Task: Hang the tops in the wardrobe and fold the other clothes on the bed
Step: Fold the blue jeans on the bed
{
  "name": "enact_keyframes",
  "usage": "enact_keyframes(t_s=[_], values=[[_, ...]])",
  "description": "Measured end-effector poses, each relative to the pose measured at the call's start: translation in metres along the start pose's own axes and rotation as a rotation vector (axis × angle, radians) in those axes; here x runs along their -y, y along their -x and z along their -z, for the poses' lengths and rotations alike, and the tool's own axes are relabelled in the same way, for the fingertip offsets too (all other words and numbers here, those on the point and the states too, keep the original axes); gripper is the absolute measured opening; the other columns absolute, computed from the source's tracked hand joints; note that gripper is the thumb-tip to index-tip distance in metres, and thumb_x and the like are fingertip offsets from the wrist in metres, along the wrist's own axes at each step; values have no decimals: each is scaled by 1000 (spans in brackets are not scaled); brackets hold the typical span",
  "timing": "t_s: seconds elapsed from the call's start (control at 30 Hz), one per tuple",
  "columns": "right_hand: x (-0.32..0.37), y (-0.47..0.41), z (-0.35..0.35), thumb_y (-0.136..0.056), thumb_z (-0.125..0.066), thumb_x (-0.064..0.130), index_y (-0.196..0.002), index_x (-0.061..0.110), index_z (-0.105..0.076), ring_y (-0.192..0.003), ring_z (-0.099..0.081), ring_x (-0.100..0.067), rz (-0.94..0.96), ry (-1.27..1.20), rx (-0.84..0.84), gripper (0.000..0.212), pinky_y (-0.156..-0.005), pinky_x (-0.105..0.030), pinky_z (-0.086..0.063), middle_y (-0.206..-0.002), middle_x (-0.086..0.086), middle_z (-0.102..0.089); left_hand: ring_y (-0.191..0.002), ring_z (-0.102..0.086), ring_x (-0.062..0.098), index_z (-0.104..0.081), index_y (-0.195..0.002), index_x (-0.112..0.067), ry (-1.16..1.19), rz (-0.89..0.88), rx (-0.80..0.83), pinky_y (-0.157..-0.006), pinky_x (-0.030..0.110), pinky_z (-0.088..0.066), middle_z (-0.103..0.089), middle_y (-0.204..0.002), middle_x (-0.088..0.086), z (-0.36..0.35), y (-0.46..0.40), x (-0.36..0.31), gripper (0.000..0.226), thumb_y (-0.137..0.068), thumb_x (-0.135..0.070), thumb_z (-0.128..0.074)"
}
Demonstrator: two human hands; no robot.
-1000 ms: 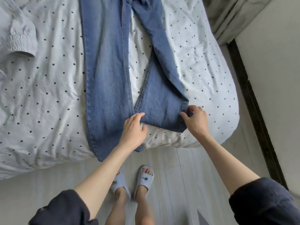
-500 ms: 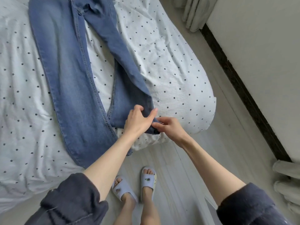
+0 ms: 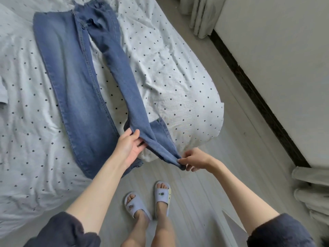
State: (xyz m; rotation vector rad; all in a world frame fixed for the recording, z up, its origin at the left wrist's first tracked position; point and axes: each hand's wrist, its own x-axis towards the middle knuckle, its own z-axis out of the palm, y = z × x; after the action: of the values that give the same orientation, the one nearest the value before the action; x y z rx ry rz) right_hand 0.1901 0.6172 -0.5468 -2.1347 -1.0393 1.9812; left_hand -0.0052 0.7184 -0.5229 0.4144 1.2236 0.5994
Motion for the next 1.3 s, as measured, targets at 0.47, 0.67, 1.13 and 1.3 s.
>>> enact_keyframes(t_s=[0.47,0.67,1.13,1.3], values=[[95,-69,-21,-97,-46,33,-142,11,-35,-126,-45,-29,271,438,-335,51,-103,-41,-38,-140,-12,-47,-79,-70,13,-62,-96,-11,-317,-21,-136,-57,26,-56,-72,-88,4,97,16,-8,25,-98,-1,-40],[102,-114,-70,-93,-52,38,-116,9,-50,-102,-57,-28,186,364,-218,37,-86,-38,-46,-113,-11,-61,-85,-66,18,-60,-98,-4,-358,88,-184,-59,27,-55,-67,-97,12,132,11,5,20,-93,5,-43],[37,-35,-54,-84,-64,26,-59,19,-39,-76,-51,-26,55,196,-536,36,-67,-32,-36,-63,2,-48,-84,-62,10,-60,-95,-14,-515,46,-131,-62,19,-50,-68,-91,-2,123,36,33,12,-93,-3,-54],[11,-5,-35,-85,-62,21,-65,11,-43,-66,-44,-23,78,23,-677,29,-58,-33,-31,-60,1,-45,-78,-59,18,-52,-83,-7,-705,54,-59,-66,23,-46,-64,-84,9,97,35,56,10,-92,-4,-55]])
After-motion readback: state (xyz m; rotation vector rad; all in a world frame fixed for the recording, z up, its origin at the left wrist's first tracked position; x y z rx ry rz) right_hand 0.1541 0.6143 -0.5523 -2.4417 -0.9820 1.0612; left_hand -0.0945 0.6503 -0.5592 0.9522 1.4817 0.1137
